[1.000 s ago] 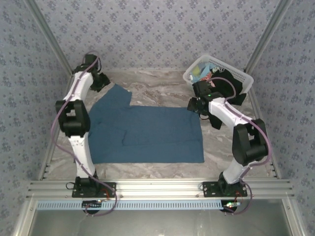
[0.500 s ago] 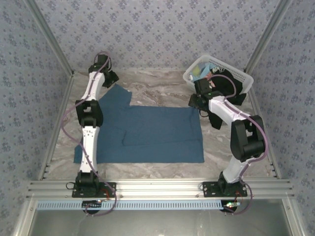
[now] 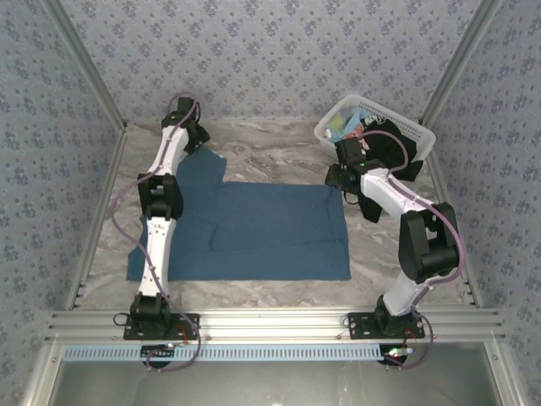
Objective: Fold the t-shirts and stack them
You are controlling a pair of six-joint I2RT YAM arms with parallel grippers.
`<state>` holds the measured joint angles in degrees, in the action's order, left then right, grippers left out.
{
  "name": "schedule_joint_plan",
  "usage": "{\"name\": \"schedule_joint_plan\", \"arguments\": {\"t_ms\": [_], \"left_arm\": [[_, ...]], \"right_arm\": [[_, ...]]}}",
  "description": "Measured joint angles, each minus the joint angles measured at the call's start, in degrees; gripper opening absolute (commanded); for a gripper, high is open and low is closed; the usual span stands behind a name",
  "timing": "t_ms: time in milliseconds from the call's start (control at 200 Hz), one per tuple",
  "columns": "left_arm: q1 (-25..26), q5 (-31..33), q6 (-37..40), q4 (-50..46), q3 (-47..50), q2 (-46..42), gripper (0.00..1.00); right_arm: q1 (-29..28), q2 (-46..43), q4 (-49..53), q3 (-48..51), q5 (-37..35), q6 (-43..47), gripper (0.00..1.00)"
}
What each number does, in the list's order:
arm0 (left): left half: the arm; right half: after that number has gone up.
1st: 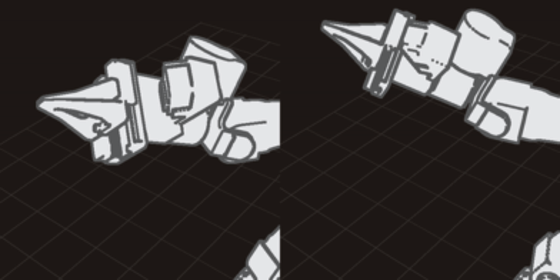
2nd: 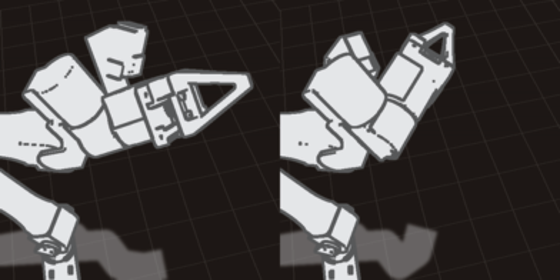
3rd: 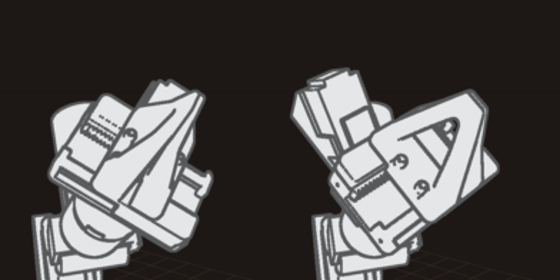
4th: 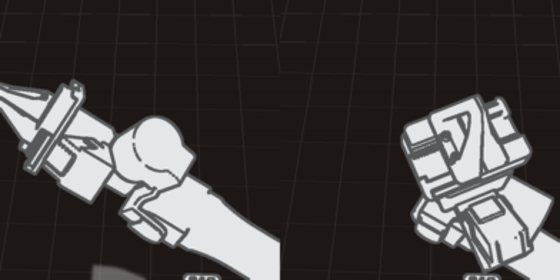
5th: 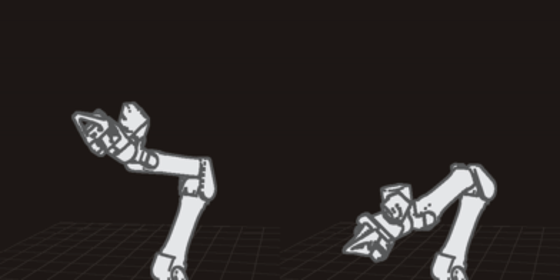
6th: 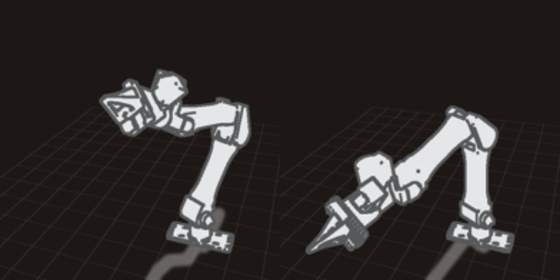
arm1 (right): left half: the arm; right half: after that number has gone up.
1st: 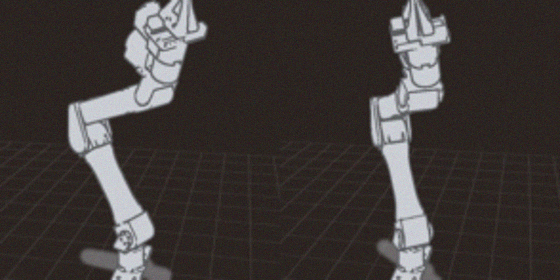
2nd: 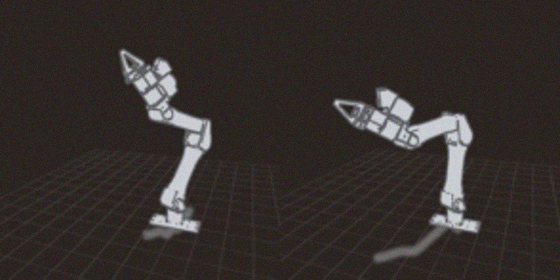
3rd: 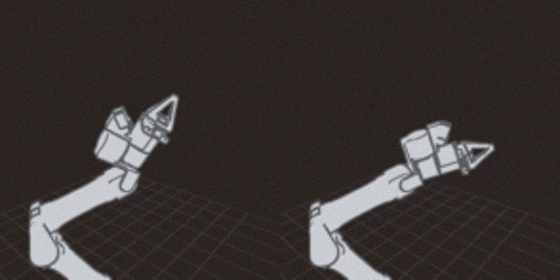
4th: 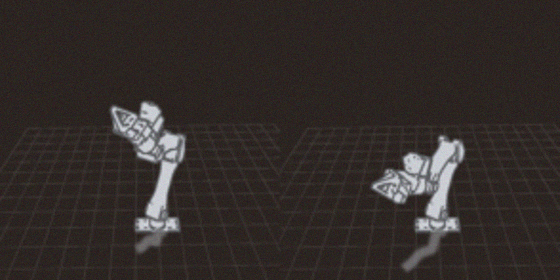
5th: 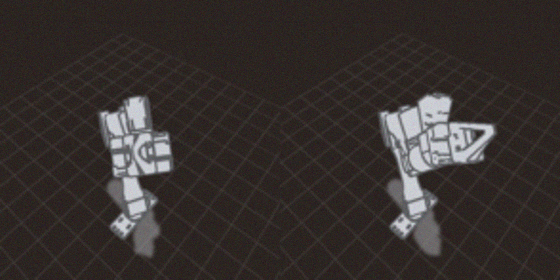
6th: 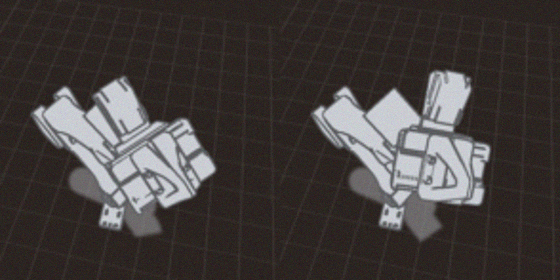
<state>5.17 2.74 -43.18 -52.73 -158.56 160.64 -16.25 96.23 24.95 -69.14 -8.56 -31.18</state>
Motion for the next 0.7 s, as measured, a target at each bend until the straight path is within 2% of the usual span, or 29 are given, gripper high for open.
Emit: {"name": "schedule_joint_plan", "arguments": {"t_ms": [65,165,205,300,555,700], "left_arm": [[0.11,1.22,-0.28,-1.97,-1.99,1.16,0.41],[0.15,2.25,-0.42,-6.88,-3.17,1.46,0.39],[0.22,2.75,-0.39,-8.68,-3.23,1.46,0.34],[0.31,3.93,0.72,-12.31,-3.26,1.20,0.32],[0.13,4.39,3.21,-16.90,-3.13,0.28,0.00],[0.09,4.13,4.09,-16.81,-2.47,-0.22,0.00]], "right_arm": [[0.00,-0.28,0.02,0.00,0.00,-0.07,0.56],[0.00,-0.48,0.04,0.00,0.17,-0.11,0.56],[0.00,-0.48,0.04,0.00,0.24,-0.22,0.56],[0.00,-0.48,0.04,0.00,0.39,-0.35,0.56],[0.07,-0.20,0.04,-0.09,1.07,-0.50,0.55],[0.24,3.41,0.37,-2.62,1.68,-0.55,0.51]]}}
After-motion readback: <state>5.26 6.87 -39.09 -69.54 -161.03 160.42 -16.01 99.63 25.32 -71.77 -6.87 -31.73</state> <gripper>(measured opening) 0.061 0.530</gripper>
